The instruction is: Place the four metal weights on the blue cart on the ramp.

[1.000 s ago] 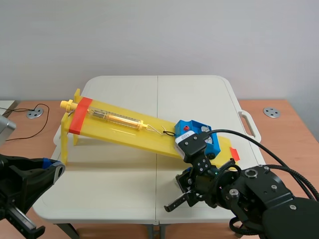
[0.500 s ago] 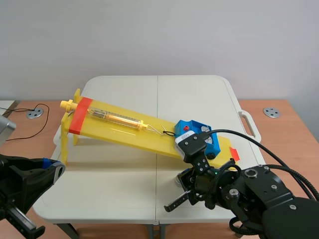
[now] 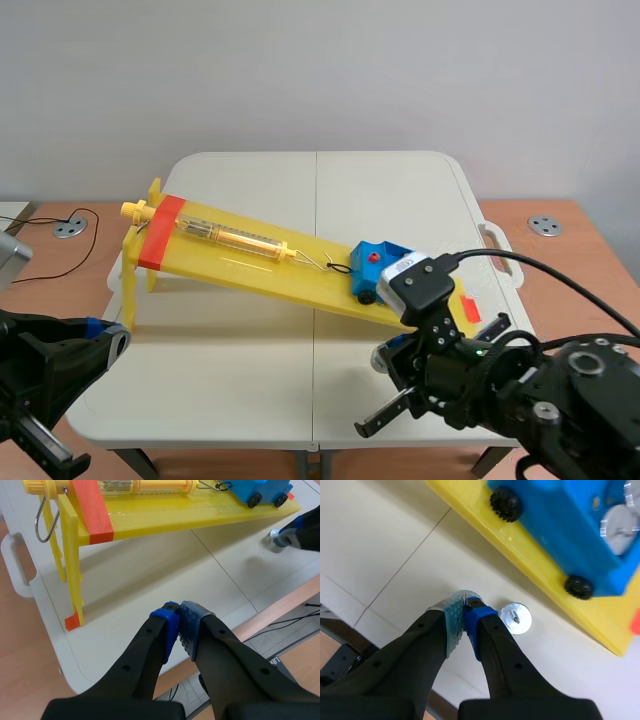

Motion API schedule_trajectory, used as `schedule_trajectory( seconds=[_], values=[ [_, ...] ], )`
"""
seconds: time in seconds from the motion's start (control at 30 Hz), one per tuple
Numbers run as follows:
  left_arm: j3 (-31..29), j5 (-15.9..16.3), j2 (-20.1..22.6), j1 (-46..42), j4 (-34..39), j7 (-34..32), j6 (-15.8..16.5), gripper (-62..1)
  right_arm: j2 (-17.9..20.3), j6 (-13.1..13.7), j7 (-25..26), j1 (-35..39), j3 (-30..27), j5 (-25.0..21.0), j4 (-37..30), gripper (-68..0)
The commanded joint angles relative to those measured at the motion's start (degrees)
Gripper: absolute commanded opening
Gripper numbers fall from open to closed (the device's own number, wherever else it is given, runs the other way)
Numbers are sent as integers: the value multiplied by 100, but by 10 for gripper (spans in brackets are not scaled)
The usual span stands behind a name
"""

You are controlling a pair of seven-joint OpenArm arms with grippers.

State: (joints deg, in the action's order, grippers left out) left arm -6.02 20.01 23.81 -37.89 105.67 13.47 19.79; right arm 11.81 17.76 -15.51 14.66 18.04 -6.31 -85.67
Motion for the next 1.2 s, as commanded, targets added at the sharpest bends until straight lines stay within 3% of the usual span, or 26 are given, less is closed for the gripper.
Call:
schedule_trajectory(
  seconds=[0.0, 0.3, 0.53, 0.77, 1.17],
  values=[
    [-85, 424, -31, 157, 376, -588, 140, -571, 280, -166, 393, -28, -363, -686, -984, -669],
    [-85, 424, -31, 157, 376, -588, 140, -571, 389, 317, -232, 793, -1513, -2142, -2347, -669],
    [-85, 424, -31, 157, 376, -590, 140, -571, 365, 372, -501, 935, -2551, -3195, -2865, -669],
    [-85, 426, -28, 157, 376, -588, 142, -571, -114, 369, -474, 387, -2802, -3300, -2621, -669],
    [-85, 426, -28, 157, 376, -588, 142, -571, -761, 468, -437, -837, -2697, -3294, -1272, -669]
  ],
)
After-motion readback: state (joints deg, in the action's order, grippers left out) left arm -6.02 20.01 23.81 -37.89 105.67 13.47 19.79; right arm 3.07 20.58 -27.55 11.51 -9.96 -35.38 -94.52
